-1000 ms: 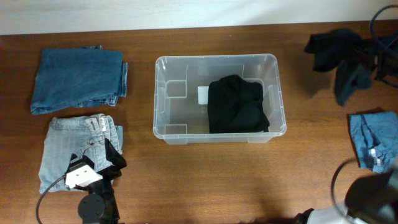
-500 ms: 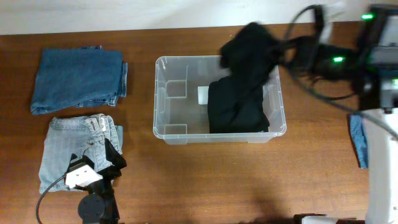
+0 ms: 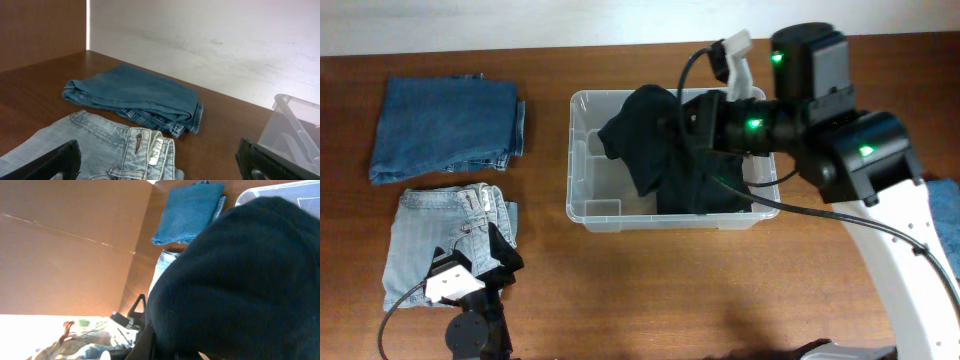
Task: Pack container
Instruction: 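Lift the black garment and carry it into the bin, then lower the black garment into the bin's left side and release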
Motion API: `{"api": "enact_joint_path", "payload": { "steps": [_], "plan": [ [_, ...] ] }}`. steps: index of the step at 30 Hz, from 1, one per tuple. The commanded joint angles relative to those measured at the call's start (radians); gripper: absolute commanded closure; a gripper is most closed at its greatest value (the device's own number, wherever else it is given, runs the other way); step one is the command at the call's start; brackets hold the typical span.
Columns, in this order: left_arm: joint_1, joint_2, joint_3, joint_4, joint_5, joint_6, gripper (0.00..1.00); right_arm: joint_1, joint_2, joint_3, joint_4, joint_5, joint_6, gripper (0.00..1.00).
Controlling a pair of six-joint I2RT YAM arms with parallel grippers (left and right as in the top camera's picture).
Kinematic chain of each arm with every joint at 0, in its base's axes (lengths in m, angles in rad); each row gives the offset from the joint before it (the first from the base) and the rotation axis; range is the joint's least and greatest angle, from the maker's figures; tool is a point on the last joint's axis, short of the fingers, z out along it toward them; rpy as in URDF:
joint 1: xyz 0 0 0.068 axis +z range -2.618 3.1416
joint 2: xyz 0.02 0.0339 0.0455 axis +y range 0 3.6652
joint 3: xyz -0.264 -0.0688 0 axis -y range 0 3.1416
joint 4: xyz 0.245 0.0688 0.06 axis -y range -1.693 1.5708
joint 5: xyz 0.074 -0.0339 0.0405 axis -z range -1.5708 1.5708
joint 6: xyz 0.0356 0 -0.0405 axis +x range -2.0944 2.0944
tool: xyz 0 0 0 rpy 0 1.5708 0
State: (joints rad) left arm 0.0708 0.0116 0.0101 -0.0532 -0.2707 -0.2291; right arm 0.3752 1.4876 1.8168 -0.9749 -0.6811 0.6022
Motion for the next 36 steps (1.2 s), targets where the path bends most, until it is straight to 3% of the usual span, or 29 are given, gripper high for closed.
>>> {"api": "enact_joint_path", "payload": {
  "steps": [1, 12, 24, 36],
  "plan": [
    [0.005, -0.006, -0.001, -0.005, -0.011, -0.002, 0.01, 0.052, 0.042, 0.02, 0.031, 0.072, 0.01, 0.96],
    [0.005, -0.006, -0.001, -0.005, -0.011, -0.002, 0.01, 0.123, 0.201, 0.02, 0.205, 0.065, 0.137, 0.96],
    [0.005, -0.006, -0.001, -0.005, -0.011, -0.002, 0.01, 0.122, 0.415, 0.02, 0.27, 0.062, 0.14, 0.96],
    [0.005, -0.006, -0.001, -0.005, -0.011, -0.002, 0.01, 0.127, 0.443, 0.02, 0.542, -0.207, 0.296, 0.96]
  ]
}}
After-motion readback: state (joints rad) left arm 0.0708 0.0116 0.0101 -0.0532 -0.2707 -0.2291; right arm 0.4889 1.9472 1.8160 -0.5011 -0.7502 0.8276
